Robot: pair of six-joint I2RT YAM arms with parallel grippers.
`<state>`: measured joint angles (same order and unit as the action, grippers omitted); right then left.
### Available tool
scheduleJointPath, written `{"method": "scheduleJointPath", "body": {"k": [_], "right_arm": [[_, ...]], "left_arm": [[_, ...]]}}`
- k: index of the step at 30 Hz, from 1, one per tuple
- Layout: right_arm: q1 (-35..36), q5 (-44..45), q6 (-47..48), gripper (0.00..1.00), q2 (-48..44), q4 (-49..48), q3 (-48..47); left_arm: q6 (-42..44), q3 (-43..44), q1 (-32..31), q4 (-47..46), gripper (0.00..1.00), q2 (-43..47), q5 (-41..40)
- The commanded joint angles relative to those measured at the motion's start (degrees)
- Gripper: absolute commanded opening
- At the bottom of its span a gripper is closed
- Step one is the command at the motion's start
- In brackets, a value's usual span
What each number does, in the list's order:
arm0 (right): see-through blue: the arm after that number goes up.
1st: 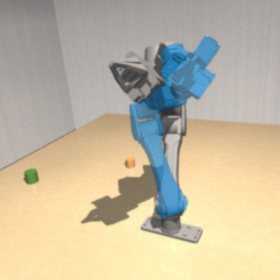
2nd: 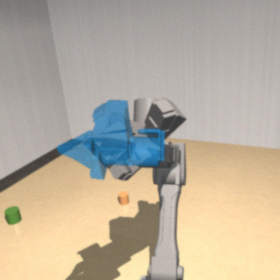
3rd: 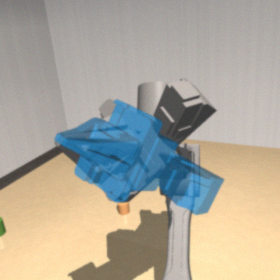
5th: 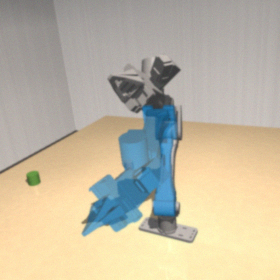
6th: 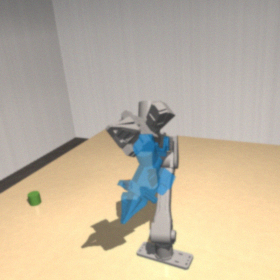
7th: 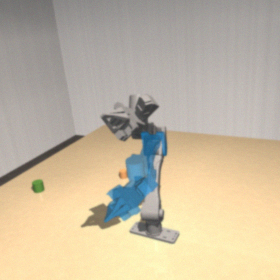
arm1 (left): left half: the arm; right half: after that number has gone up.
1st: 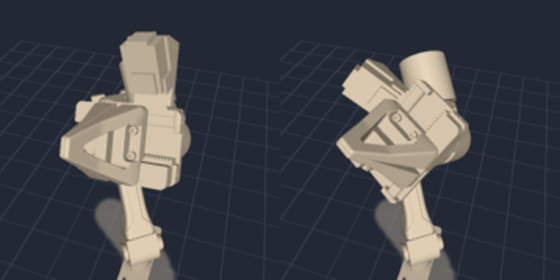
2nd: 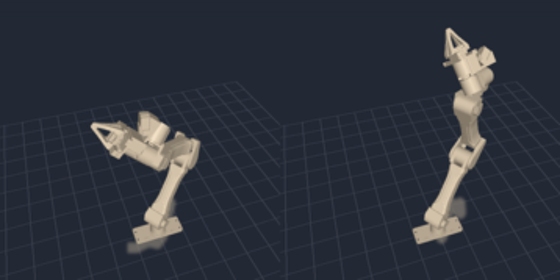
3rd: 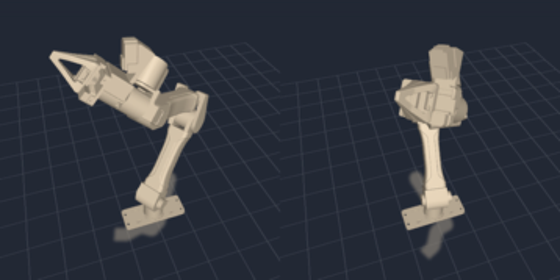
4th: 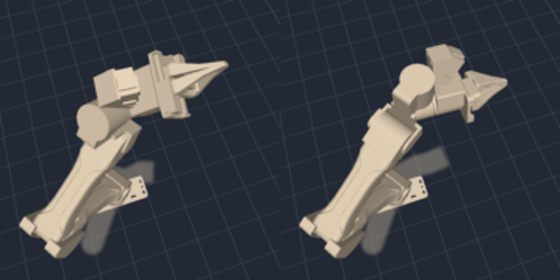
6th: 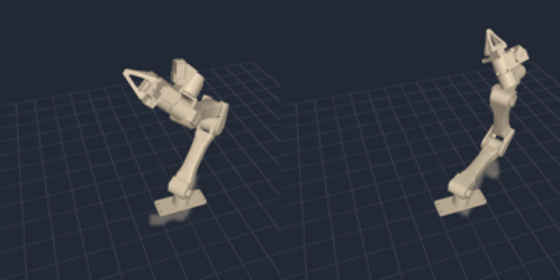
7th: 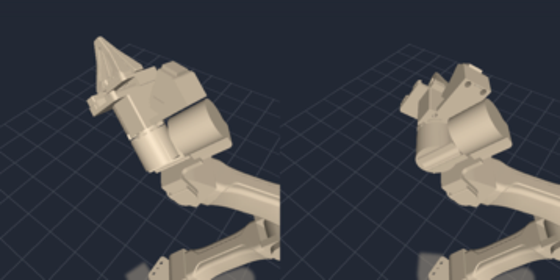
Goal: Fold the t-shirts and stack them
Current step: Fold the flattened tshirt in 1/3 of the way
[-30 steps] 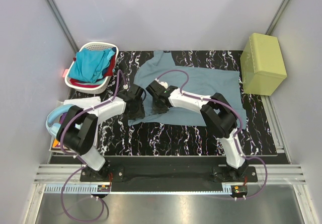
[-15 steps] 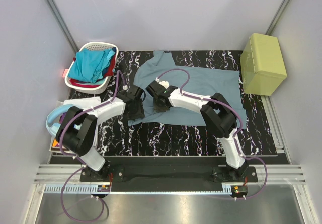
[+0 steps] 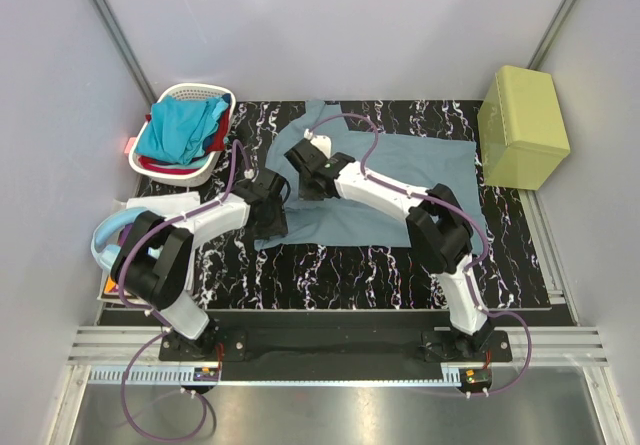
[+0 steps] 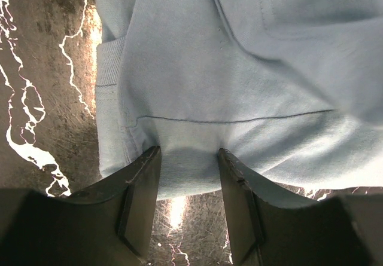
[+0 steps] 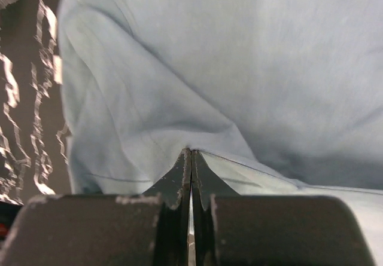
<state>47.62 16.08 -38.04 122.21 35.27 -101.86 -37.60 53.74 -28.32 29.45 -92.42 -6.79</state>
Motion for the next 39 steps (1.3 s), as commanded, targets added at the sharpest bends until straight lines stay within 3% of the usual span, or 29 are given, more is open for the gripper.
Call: {"method": "scheduleJointPath", "body": {"k": [1,8,29,32,36,37,39], "right_arm": [[-2.69,2.21,1.65,0.0,1.53,0.77,-5.79],[-6.04,2.82,1.92,0.0,5.58,5.24,-10.64],[-13.34,6.95,-1.51,0.0,9.09,7.89,-6.42],[-13.34,7.21,-1.16,0.04,8.66,7.71,-5.89],[-13.08,7.48,-0.81,0.29,5.51,5.18,-3.18],[-12.9,7.65,-0.54,0.43,3.58,0.99,0.75],[-12.11,8.0,1.21,0.55,-2.92,-2.47,4.9]], "left_arm": [[-0.8,-0.47,-0.42,-0.89,0.48,0.93,0.81],[-1.07,-0.65,-0.6,-0.89,0.48,1.1,1.07],[-1.07,-0.83,-1.22,-0.89,0.47,1.28,1.07],[-1.07,-0.65,-1.3,-0.8,0.47,1.1,0.99],[-0.98,-0.47,-1.39,-0.8,0.47,1.19,1.16],[-0.98,-0.47,-1.48,-0.8,0.47,1.37,0.99],[-0.89,-0.74,-1.57,-0.8,0.48,2.41,0.46]]}}
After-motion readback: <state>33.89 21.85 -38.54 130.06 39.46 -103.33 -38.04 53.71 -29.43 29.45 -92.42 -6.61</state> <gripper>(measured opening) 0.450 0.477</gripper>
